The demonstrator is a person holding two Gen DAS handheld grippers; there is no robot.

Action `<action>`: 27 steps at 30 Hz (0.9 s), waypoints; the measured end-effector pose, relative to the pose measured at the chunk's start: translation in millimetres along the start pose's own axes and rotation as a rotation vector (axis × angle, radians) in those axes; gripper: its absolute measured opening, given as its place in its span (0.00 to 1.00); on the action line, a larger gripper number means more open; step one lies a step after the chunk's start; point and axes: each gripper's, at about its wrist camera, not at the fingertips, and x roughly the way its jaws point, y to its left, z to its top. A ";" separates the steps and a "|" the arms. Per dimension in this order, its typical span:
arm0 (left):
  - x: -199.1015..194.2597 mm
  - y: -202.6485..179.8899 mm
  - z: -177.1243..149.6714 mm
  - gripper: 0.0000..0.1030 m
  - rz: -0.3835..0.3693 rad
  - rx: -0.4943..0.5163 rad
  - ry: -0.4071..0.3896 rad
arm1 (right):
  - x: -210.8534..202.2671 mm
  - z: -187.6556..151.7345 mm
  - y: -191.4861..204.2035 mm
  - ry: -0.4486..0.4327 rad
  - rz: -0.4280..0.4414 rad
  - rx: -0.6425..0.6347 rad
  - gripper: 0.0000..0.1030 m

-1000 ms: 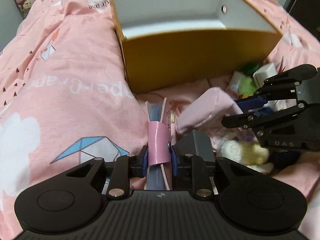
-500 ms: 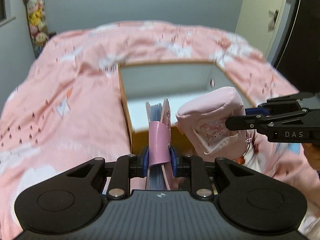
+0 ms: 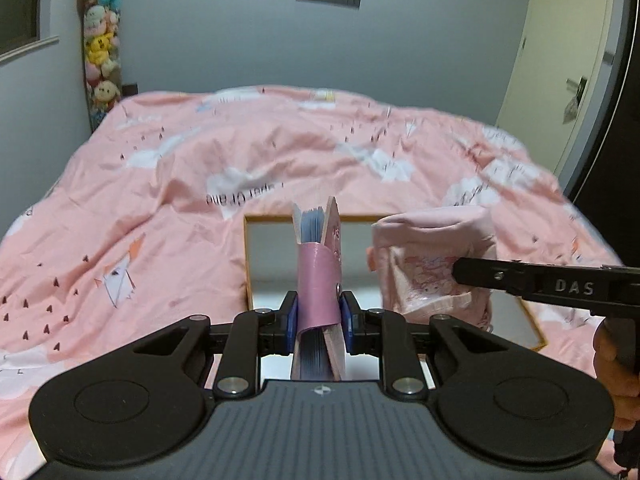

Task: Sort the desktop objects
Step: 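Carry the pen pouch and pink bag with both grippers into the orange box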

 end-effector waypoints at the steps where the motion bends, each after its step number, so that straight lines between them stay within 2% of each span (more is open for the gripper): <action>1: 8.4 -1.6 -2.3 0.24 0.009 0.013 0.005 | 3.9 -2.4 -1.4 0.023 -0.006 0.010 0.25; 7: 41.2 -8.0 -17.3 0.23 0.037 0.065 0.099 | 57.8 -10.4 -10.4 0.187 -0.012 0.084 0.25; 15: 63.1 -7.3 -36.1 0.23 0.108 0.109 0.218 | 97.5 -28.6 -15.4 0.350 0.006 0.121 0.26; 20: 66.4 -14.0 -40.5 0.24 0.134 0.154 0.250 | 111.0 -31.6 -17.4 0.397 0.039 0.152 0.27; 27: 75.4 -17.8 -39.8 0.26 0.108 0.179 0.302 | 117.9 -32.6 -19.4 0.423 0.087 0.188 0.36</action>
